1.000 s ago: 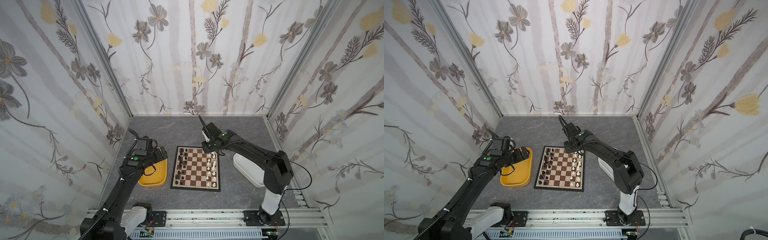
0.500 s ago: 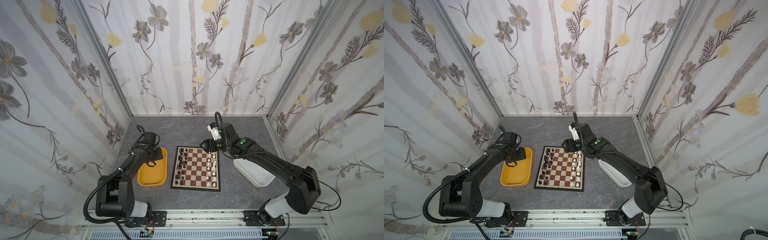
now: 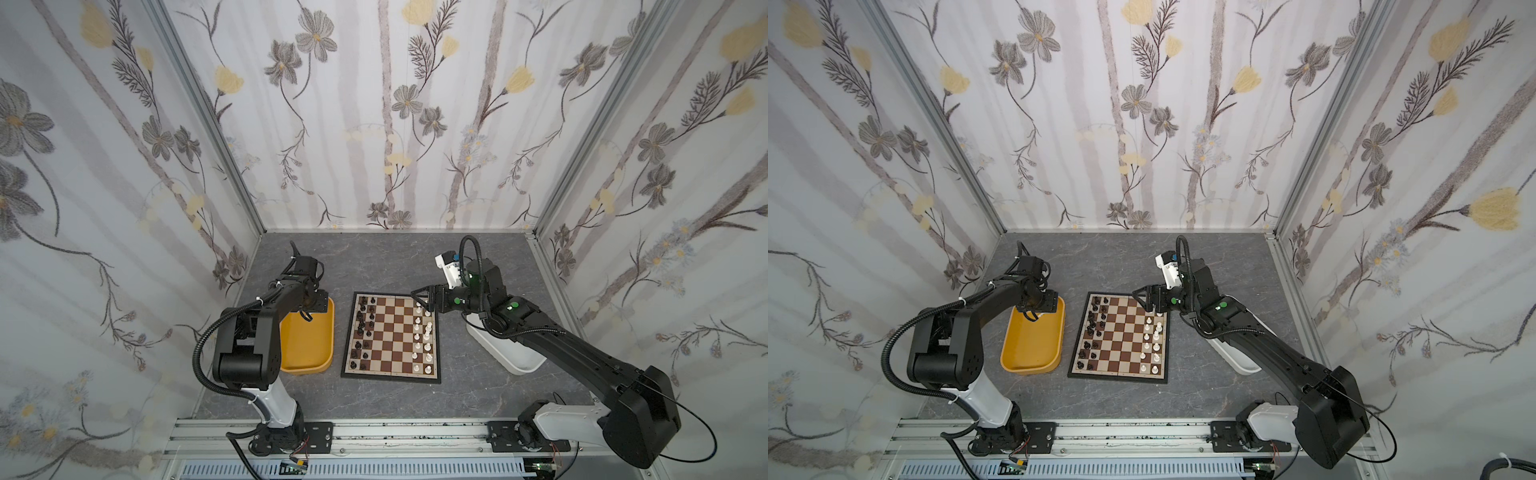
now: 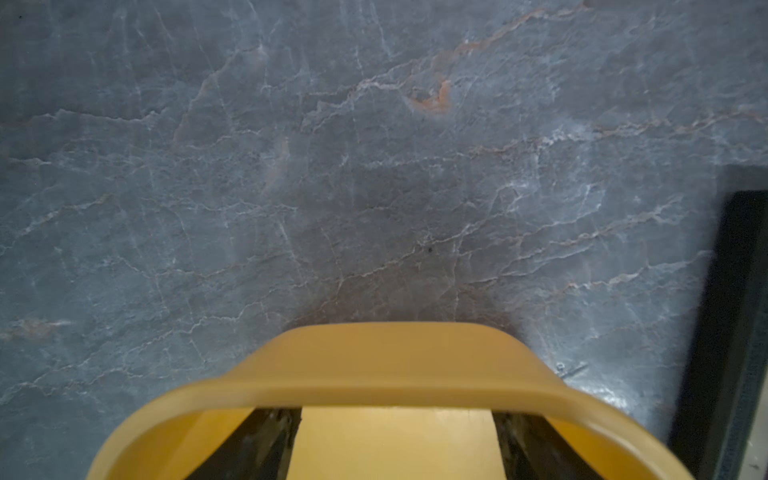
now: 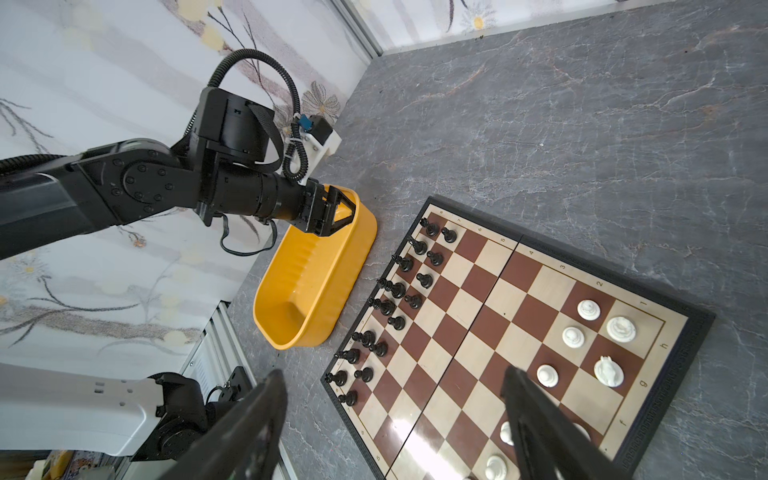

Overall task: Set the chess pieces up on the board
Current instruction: 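Open the right gripper and raise it while the left gripper lowers into the yellow tray, then close the left gripper on the last white piece in the yellow tray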

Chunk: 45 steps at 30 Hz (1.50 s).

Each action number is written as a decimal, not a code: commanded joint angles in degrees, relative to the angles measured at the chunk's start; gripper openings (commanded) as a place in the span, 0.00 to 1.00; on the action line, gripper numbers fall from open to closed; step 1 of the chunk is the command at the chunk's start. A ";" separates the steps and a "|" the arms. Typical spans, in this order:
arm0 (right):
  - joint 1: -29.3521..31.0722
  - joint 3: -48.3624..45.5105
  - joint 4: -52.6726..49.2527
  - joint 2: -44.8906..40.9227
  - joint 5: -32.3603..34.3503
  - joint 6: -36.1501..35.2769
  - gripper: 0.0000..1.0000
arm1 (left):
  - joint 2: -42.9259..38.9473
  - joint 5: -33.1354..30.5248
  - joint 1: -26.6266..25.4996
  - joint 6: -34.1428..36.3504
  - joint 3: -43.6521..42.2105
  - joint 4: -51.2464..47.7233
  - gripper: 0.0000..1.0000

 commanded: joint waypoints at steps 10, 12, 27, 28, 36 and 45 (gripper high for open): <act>-1.72 -0.84 3.52 -1.29 -2.07 1.42 0.80 | 4.58 1.97 0.12 0.13 2.29 -2.35 0.63; -1.85 -0.89 4.14 -1.20 -2.50 1.82 0.80 | 4.71 2.69 0.03 -0.91 1.69 -2.44 0.61; -2.43 -1.93 5.45 -0.68 -3.87 3.00 0.77 | 6.90 4.13 -0.14 -7.22 2.75 -3.23 0.43; -2.43 -1.94 5.45 -0.72 -4.04 3.00 0.77 | 7.08 3.93 -0.14 -7.38 2.92 -3.19 0.42; -2.63 -2.53 5.48 -1.39 -3.86 3.34 0.77 | 7.45 0.50 -0.19 -6.72 3.26 -4.42 0.40; -2.69 -2.86 6.57 -1.11 -4.53 3.98 0.76 | 5.21 3.46 -0.27 -6.42 1.17 -4.10 0.51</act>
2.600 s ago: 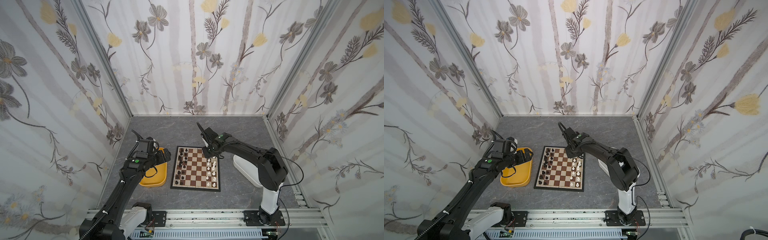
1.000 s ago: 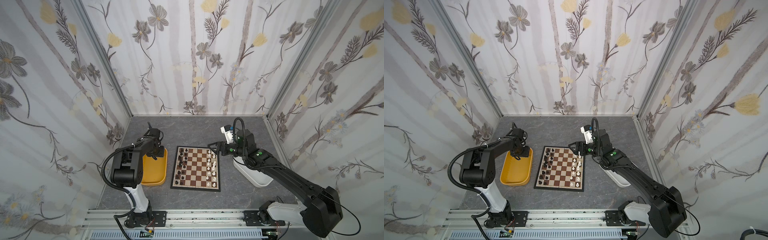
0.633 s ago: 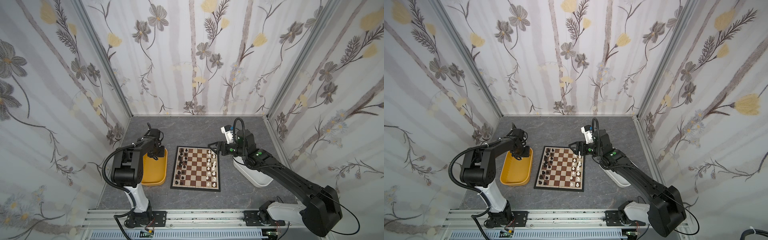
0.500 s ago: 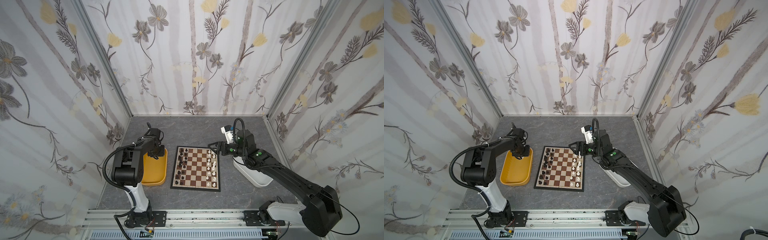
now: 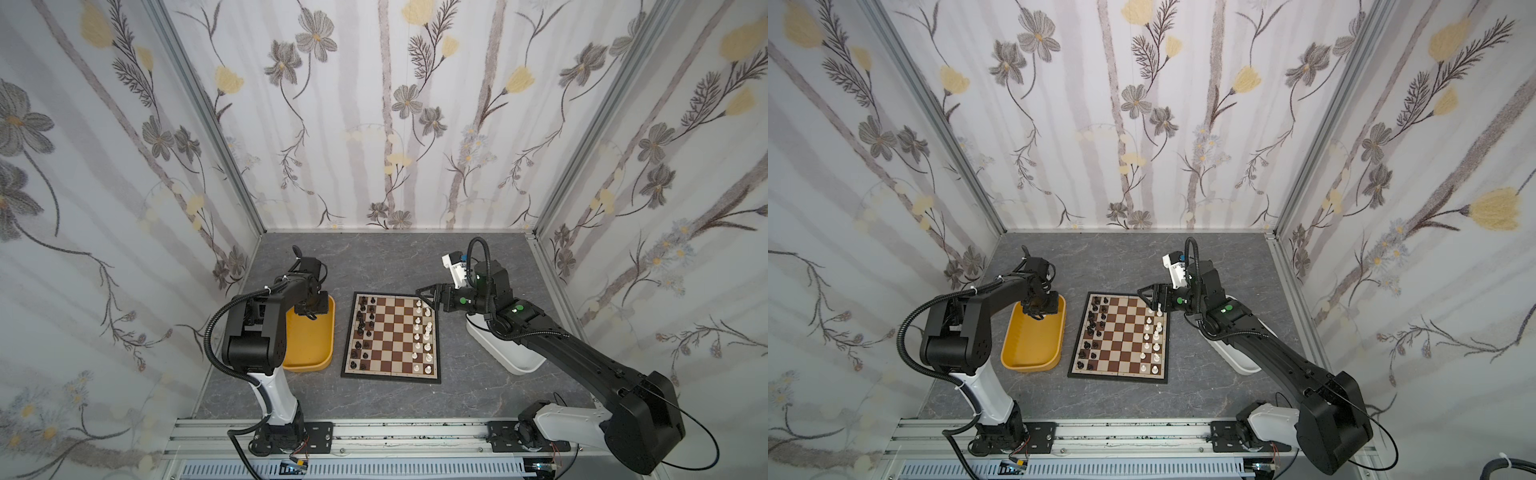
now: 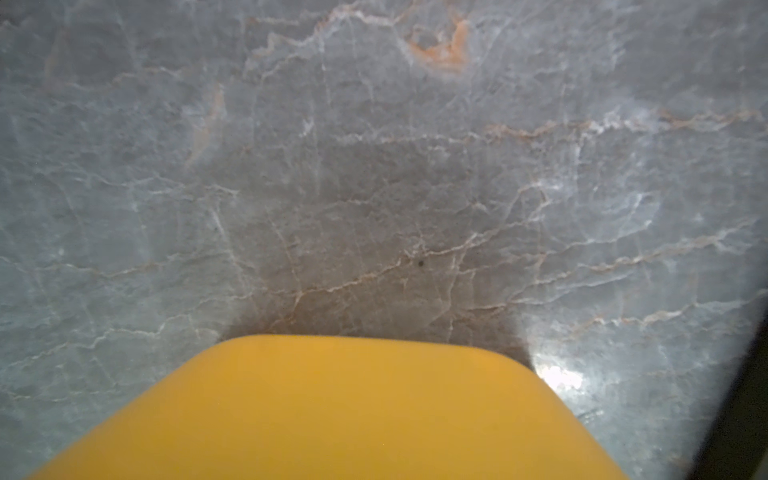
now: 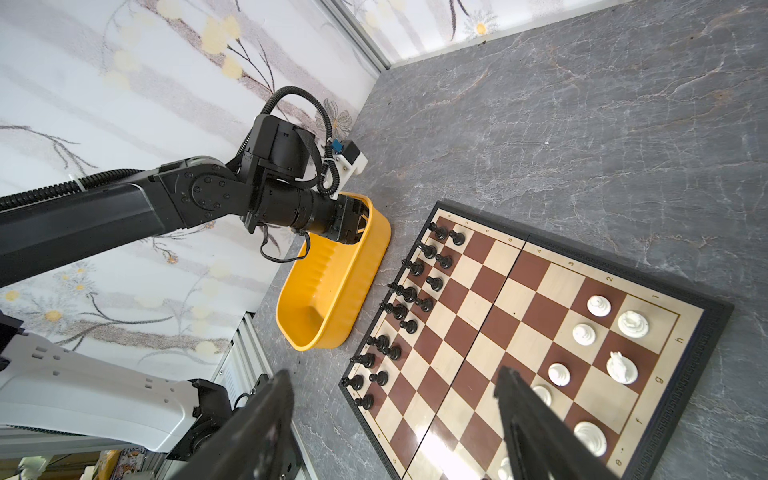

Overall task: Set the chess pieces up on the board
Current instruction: 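Close the left gripper on the last white piece in the yellow tray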

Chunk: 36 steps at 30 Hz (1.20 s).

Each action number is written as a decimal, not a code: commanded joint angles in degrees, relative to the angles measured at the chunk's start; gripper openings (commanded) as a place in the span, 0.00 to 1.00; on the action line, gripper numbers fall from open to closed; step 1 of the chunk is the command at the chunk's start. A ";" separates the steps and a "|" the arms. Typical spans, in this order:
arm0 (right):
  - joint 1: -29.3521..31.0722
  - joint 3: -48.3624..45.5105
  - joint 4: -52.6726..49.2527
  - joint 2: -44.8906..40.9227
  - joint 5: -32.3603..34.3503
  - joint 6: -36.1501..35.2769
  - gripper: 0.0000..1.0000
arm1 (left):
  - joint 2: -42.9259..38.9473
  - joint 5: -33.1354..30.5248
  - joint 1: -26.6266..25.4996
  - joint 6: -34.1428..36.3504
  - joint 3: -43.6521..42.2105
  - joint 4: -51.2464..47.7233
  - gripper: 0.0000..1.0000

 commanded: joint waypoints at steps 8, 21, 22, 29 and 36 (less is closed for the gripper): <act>-0.17 -1.05 3.67 -0.24 -1.10 0.87 0.76 | -0.27 2.90 -0.38 -2.64 -0.29 -2.98 0.46; -0.13 -1.80 4.15 -0.85 -1.35 1.47 0.75 | 1.57 -2.15 -0.47 -4.72 1.46 -4.15 0.36; -0.15 -1.84 4.22 -1.02 -1.24 1.45 0.75 | 1.91 -2.61 -0.43 -4.56 1.85 -4.42 0.35; -0.13 -2.11 4.46 -1.29 -1.06 2.02 0.75 | 2.95 -3.42 -0.41 -4.69 2.41 -4.23 0.30; -0.15 -2.20 4.54 -0.95 -0.49 2.06 0.75 | 3.33 -4.85 -0.30 -5.21 2.41 -4.44 0.27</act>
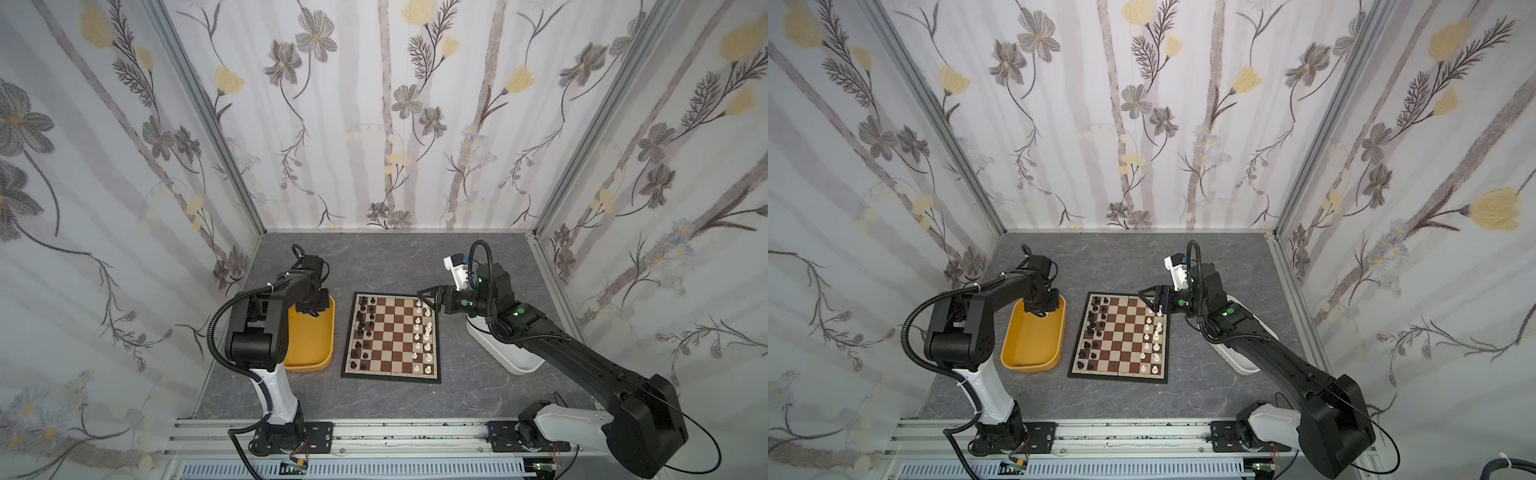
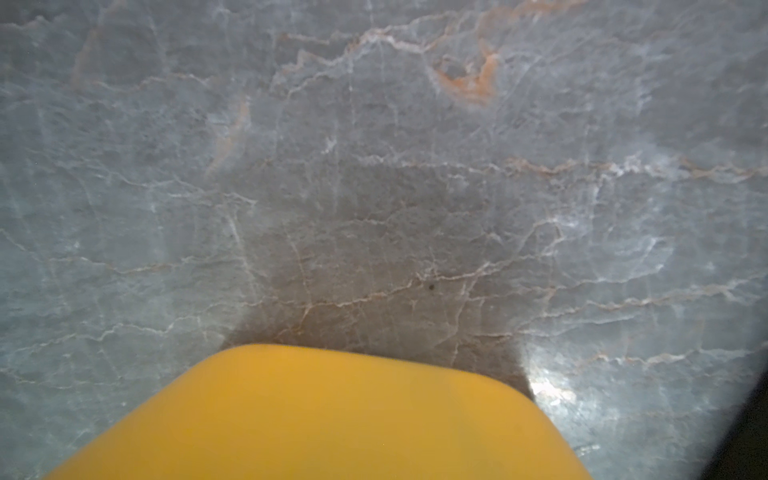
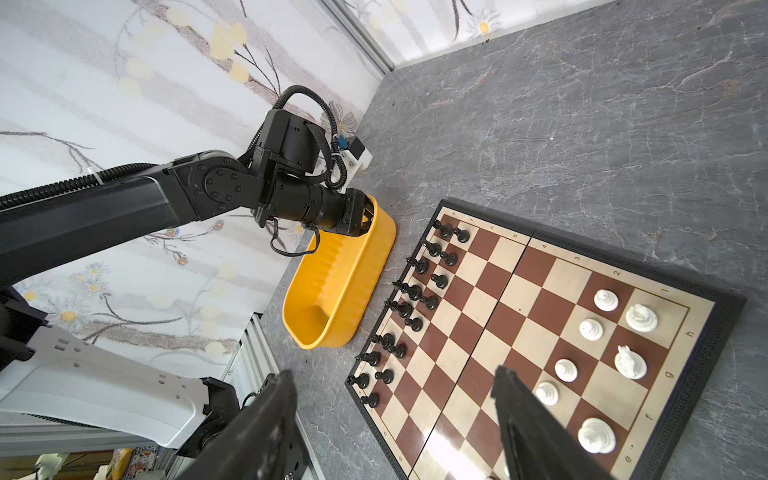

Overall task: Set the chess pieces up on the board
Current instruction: 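Close the left gripper on the last white piece in the yellow tray, then lift the white piece and carry it over the board toward the right gripper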

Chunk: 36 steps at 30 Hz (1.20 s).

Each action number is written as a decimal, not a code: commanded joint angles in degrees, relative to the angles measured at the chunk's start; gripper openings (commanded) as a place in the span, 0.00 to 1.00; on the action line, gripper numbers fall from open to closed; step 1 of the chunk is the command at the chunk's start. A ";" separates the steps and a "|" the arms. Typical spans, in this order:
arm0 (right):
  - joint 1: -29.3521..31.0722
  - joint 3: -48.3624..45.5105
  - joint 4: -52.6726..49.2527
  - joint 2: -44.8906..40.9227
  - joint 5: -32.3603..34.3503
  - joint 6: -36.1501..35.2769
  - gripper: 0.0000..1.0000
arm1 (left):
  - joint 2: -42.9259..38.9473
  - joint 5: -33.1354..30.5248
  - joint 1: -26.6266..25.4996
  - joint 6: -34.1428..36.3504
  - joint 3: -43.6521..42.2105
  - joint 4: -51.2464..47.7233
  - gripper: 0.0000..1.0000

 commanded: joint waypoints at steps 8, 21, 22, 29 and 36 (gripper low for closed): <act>0.05 0.00 3.50 0.87 0.50 0.69 0.76 | -0.61 -2.23 0.05 -3.87 -1.25 -4.65 0.19; 2.80 3.97 6.95 5.01 1.30 0.47 0.81 | -11.22 0.33 1.22 -19.59 -2.09 -11.59 0.17; 3.17 4.62 7.27 5.70 1.34 0.32 0.81 | -12.15 1.33 1.44 -20.96 -2.30 -11.94 0.17; 7.26 6.60 18.14 11.10 -0.16 0.26 0.83 | -23.37 12.02 1.82 -37.24 -2.25 -11.16 0.17; 10.06 6.59 41.87 21.78 0.10 9.39 0.89 | -33.92 21.86 -0.84 -66.21 -9.01 7.48 0.13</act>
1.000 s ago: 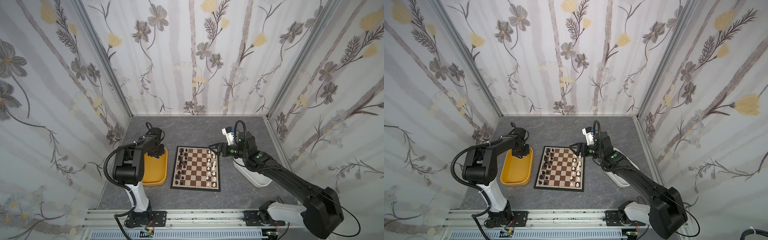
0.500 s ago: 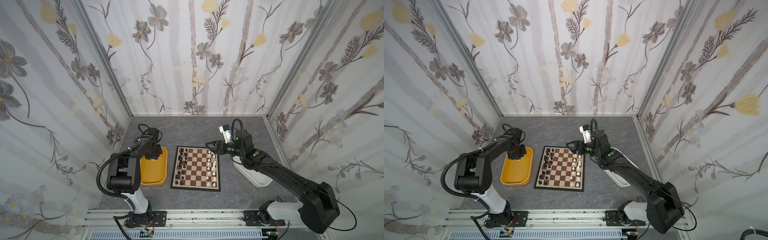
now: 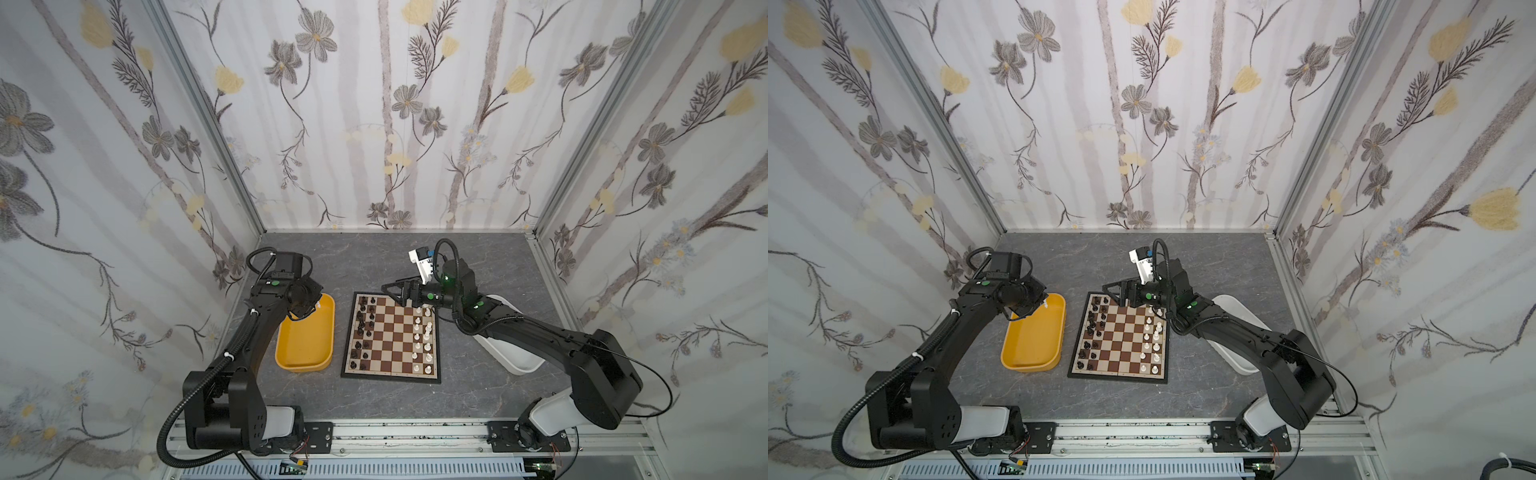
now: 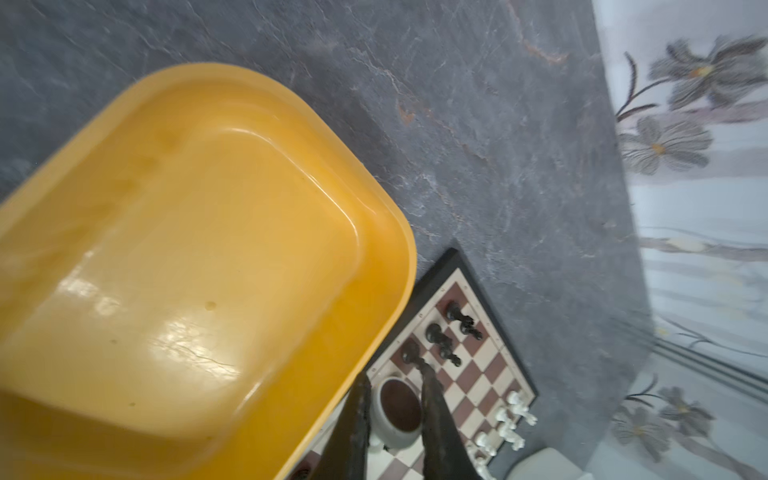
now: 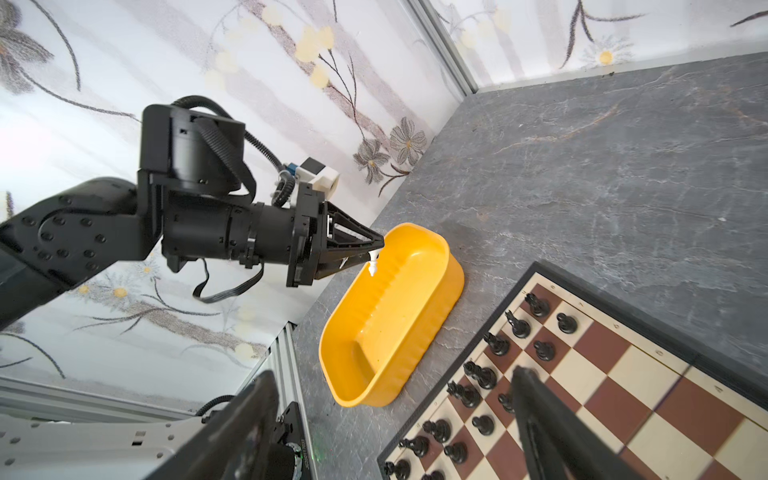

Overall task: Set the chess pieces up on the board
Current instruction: 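Lift the white piece and carry it over the board toward the right gripper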

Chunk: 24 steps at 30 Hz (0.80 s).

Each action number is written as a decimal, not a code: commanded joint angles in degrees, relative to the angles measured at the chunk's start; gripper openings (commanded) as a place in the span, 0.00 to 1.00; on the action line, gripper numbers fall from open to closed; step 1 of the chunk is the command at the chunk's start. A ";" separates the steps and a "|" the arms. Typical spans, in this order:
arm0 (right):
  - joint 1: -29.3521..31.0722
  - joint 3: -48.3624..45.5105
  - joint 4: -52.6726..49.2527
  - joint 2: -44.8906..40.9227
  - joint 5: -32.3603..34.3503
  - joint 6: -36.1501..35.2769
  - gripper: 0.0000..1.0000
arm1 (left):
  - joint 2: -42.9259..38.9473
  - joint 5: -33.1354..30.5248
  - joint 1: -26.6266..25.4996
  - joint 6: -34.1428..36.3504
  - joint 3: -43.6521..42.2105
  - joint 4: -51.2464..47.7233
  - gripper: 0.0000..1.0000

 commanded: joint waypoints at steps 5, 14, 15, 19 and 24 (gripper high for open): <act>1.57 3.07 33.25 12.94 -0.09 18.10 0.87 | -4.60 0.91 -9.27 -29.86 -4.02 25.87 0.14; 2.22 5.68 43.93 20.40 -1.14 30.24 0.73 | -4.36 -3.83 -16.71 -35.52 -6.89 40.07 0.16; 2.14 5.06 43.36 20.01 -0.56 29.89 0.74 | -5.06 -4.32 -16.73 -35.07 -6.93 40.00 0.16; 1.86 4.91 45.52 21.45 -1.52 32.75 0.70 | -6.90 -5.38 -16.66 -33.87 -6.94 39.55 0.17; 1.90 5.79 46.37 22.49 -2.19 33.84 0.62 | -6.95 -5.31 -16.65 -33.72 -7.09 40.99 0.17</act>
